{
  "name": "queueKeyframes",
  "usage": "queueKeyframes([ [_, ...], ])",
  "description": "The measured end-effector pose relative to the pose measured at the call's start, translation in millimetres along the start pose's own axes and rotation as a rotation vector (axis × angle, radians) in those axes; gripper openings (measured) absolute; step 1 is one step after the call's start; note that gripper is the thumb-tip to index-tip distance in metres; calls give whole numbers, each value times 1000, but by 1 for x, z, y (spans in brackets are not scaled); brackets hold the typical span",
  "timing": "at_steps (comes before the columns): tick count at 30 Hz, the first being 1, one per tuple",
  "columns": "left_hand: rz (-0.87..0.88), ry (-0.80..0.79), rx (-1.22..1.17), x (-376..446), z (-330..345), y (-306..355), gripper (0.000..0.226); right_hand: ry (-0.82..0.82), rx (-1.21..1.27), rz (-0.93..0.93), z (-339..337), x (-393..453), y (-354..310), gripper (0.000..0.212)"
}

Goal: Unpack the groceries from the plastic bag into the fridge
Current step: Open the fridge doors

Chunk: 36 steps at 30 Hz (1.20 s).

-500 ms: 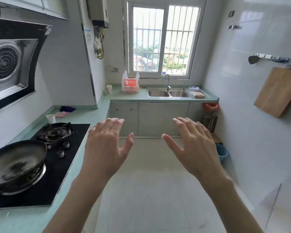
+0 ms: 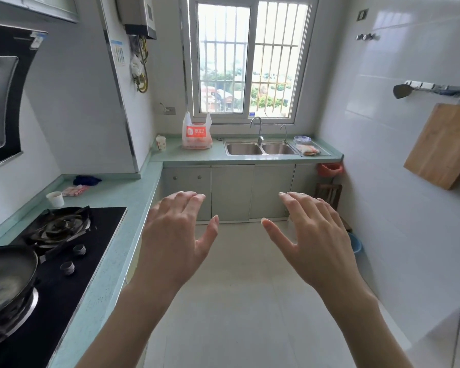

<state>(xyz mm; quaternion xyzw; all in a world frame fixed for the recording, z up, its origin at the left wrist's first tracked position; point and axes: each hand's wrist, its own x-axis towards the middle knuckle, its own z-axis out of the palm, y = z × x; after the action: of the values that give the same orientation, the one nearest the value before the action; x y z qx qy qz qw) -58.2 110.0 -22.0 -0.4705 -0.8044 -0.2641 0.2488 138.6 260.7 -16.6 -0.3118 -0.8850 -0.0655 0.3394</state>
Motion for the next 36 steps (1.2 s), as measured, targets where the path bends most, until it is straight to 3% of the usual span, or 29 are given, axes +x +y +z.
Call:
queueKeyframes([
  [16,29,-11,-19,160,121,22,55,3,-22,29,95,137,108,65],
  [29,101,-32,-182,299,250,-19,58,46,-129,108,190,252,141,65],
  [36,211,-155,-342,383,326,-43,55,62,-177,262,254,316,154,67],
])
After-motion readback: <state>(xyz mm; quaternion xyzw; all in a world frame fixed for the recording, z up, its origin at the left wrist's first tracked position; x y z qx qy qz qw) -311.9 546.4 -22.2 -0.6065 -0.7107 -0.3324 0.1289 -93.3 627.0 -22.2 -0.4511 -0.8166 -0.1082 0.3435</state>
